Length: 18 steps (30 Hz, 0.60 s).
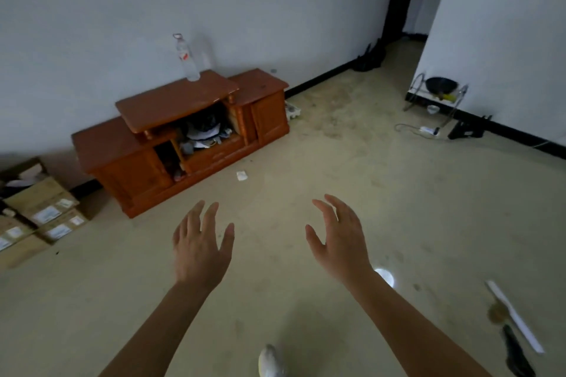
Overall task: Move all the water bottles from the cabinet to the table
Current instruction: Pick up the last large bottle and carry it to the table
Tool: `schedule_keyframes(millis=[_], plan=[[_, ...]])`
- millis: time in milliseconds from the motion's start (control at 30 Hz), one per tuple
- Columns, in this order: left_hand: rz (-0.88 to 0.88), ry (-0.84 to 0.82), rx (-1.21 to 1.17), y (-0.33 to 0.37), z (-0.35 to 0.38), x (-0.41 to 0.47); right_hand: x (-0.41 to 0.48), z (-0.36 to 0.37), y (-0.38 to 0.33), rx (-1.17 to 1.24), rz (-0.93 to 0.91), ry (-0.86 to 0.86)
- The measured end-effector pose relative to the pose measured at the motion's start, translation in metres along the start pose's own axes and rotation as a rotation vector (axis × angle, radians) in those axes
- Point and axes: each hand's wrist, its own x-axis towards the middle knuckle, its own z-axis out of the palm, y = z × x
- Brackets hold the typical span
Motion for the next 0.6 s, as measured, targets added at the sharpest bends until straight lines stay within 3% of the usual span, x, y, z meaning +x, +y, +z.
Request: schedule_keyframes(millis=[333, 600], plan=[[-0.079, 0.056, -0.043, -0.088, 0.049, 0.263, 0.252, 0.134, -0.011, -0.071, -0.059, -0.083], [-0.118, -0.121, 0.036, -0.134, 0.136, 0.442, 0.401, 0.243, 0.037, -0.071, 0.03, -0.135]])
